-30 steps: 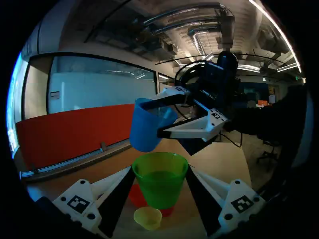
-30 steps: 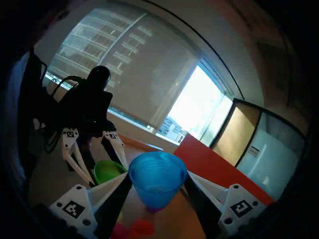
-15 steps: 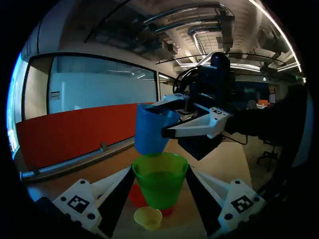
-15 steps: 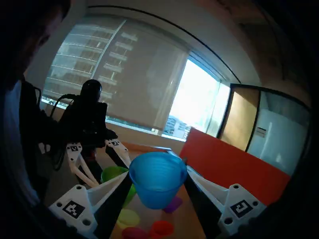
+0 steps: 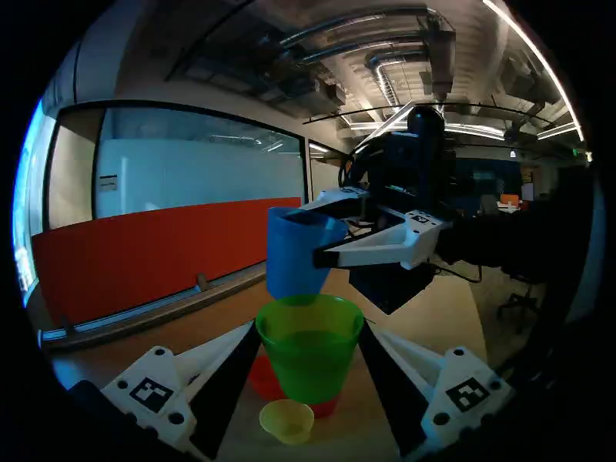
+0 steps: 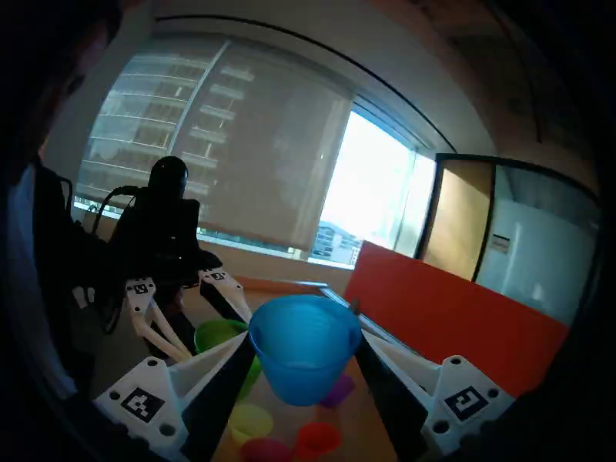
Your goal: Pour water
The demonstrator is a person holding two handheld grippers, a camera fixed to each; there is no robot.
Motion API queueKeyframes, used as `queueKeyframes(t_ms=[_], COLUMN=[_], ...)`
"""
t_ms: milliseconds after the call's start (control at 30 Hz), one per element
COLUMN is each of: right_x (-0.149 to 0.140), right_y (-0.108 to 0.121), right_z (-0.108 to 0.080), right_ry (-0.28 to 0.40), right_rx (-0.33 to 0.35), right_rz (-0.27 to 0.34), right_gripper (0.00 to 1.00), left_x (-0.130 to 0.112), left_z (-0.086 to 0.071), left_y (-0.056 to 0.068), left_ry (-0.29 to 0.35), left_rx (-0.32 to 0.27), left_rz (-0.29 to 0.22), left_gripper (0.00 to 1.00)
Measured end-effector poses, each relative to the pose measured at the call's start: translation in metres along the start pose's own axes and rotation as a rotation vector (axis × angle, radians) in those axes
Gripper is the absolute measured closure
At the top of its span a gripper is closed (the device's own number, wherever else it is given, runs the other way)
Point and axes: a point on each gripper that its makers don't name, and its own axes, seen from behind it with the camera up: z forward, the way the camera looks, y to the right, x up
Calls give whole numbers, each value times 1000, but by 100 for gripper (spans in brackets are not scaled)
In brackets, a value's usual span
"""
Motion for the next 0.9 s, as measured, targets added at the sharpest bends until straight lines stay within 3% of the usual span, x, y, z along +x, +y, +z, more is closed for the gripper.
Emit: queueKeyframes(t_ms=[400, 900], right_x=[-9, -49], right_y=[13, 19], right_z=[-10, -44], right_ry=[11, -52], right_rx=[-82, -166], right_rz=[148, 211], right_gripper=[9, 9], left_x=[1, -10], left_z=[-9, -32], left_y=[-6, -15], left_ry=[-1, -18], left_rx=[29, 88], left_rz=[4, -9], left_gripper=[13, 13])
